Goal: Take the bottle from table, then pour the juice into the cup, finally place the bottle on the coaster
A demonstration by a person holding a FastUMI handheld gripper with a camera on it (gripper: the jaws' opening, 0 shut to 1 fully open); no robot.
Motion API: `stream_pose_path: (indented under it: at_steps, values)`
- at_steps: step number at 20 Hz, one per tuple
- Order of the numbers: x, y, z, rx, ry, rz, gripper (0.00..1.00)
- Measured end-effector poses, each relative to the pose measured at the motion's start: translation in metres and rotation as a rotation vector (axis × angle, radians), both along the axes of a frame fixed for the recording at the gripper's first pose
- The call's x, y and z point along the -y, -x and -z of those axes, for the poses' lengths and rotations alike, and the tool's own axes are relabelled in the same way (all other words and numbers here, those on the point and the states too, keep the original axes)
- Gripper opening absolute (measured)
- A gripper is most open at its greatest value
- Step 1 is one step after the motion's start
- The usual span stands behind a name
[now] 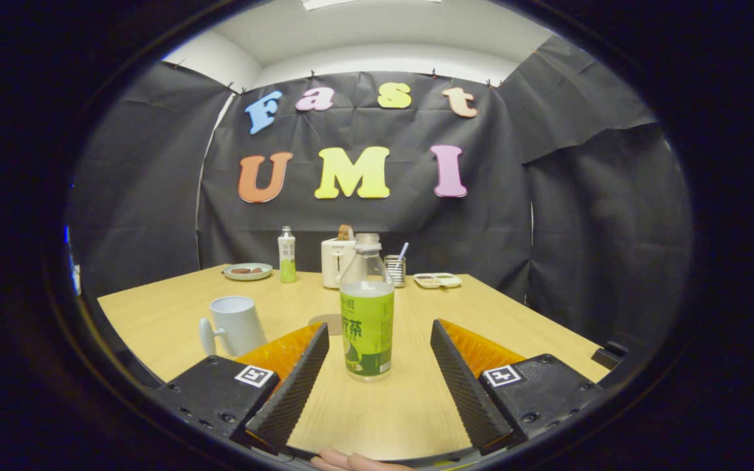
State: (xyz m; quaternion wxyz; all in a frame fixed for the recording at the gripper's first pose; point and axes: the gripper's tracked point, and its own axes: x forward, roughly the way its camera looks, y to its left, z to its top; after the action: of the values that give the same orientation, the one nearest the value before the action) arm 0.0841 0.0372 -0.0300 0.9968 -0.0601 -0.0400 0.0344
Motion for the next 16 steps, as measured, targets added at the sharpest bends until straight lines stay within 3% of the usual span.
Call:
stream_pose_path:
  at_steps: [16]
  values:
    - [-0.024,-0.101,-0.008,-0.031,-0.032,0.032,1.00]
